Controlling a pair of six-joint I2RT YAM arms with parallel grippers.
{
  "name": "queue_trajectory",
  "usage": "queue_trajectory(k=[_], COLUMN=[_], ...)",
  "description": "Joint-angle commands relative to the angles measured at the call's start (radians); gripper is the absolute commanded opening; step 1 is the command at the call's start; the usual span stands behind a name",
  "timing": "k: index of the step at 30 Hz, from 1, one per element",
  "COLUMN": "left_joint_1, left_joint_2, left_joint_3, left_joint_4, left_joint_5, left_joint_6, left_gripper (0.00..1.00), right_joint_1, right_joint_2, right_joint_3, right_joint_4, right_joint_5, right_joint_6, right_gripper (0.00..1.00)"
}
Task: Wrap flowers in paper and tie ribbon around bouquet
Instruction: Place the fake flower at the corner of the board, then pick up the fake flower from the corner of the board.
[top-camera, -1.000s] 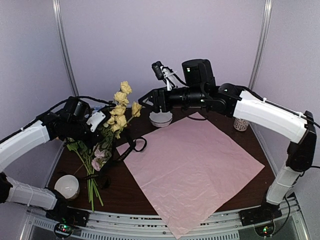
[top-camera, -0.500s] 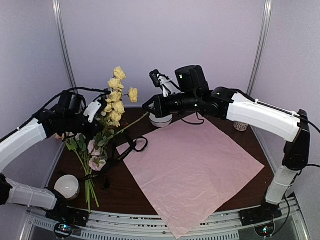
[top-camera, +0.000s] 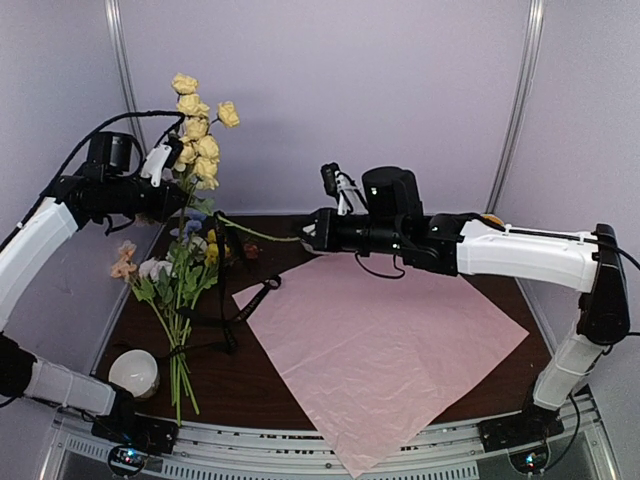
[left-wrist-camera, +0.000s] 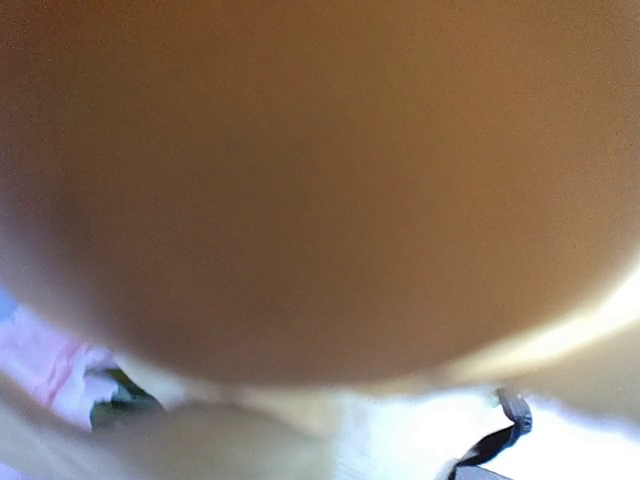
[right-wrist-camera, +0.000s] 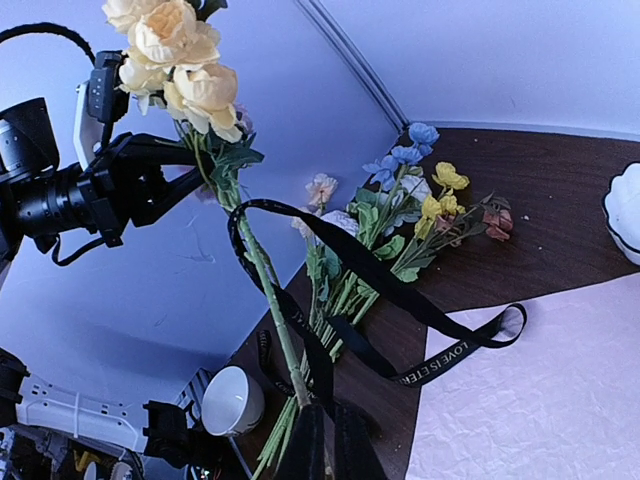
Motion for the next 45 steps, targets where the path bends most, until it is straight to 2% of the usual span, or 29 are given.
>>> queue_trajectory(k=[1,5,10,14,15,19,20,22,24,25,27,28,29,32,33,35,37,39,43,45], left_joint_1=[0.094,0.096,0.096,0.095,0.096,0.095,0.096,0.094,0.094,0.093,0.092,0.093,0.093,0.091,0.091,0.091,0.091,0.089,0.059,0.047], left_joint_2=[0.011,0.019,0.147,0.324,0.353,0.404,0.404,0.385,0.337,0.308,0.25,0.226,0.211,0.213,0.217,0.221,0.231,0.254,0.337,0.382], left_joint_3=[0.034,-0.066,-0.201,-0.157,-0.134,-0.078,-0.066,-0.048,-0.048,-0.056,-0.089,-0.112,-0.136,-0.192,-0.205,-0.226,-0.234,-0.239,-0.228,-0.228], left_joint_4=[0.057,0.067,0.061,0.03,0.02,0.007,-0.008,-0.047,-0.077,-0.088,-0.11,-0.118,-0.133,-0.221,-0.236,-0.256,-0.263,-0.261,-0.257,-0.252], left_joint_5=[-0.007,0.056,-0.005,-0.056,-0.055,-0.055,-0.054,-0.049,-0.054,-0.067,-0.095,-0.103,-0.111,-0.129,-0.128,-0.118,-0.112,-0.112,-0.118,-0.116], left_joint_6=[-0.021,-0.038,-0.129,-0.141,-0.143,-0.148,-0.145,-0.133,-0.119,-0.115,-0.113,-0.116,-0.126,-0.151,-0.15,-0.142,-0.137,-0.129,-0.095,-0.074], left_gripper=[0.0,0.0,0.0,0.01,0.08,0.61,0.69,0.79,0.96,0.98,0.97,0.94,0.86,0.42,0.34,0.32,0.39,0.42,0.4,0.36], right_joint_1=[-0.013,-0.028,0.011,0.021,0.019,0.019,0.019,0.016,0.016,0.016,0.016,0.015,0.015,0.013,0.012,0.01,0.004,0.0,-0.006,-0.008], right_joint_2=[-0.035,-0.042,0.084,0.144,0.149,0.145,0.144,0.141,0.141,0.143,0.151,0.157,0.16,0.158,0.155,0.154,0.151,0.152,0.154,0.157], right_joint_3=[-0.106,-0.158,-0.095,-0.094,-0.094,-0.108,-0.106,-0.099,-0.1,-0.1,-0.092,-0.084,-0.078,-0.074,-0.076,-0.079,-0.081,-0.081,-0.08,-0.075], right_joint_4=[-0.125,-0.082,-0.043,-0.018,-0.036,-0.047,-0.055,-0.07,-0.069,-0.066,-0.063,-0.066,-0.07,-0.067,-0.064,-0.061,-0.062,-0.061,-0.052,-0.05], right_joint_5=[0.076,0.048,-0.04,-0.014,0.011,0.081,0.096,0.119,0.12,0.112,0.091,0.086,0.084,0.08,0.08,0.076,0.071,0.065,0.051,0.043], right_joint_6=[0.08,0.098,0.232,0.336,0.348,0.395,0.403,0.418,0.434,0.439,0.446,0.446,0.445,0.443,0.442,0.438,0.439,0.438,0.437,0.437], right_gripper=[0.0,0.0,0.0,0.0,0.0,0.0,0.0,0.0,0.0,0.0,0.0,0.0,0.0,0.0,0.0,0.0,0.0,0.0,0.0,0.0])
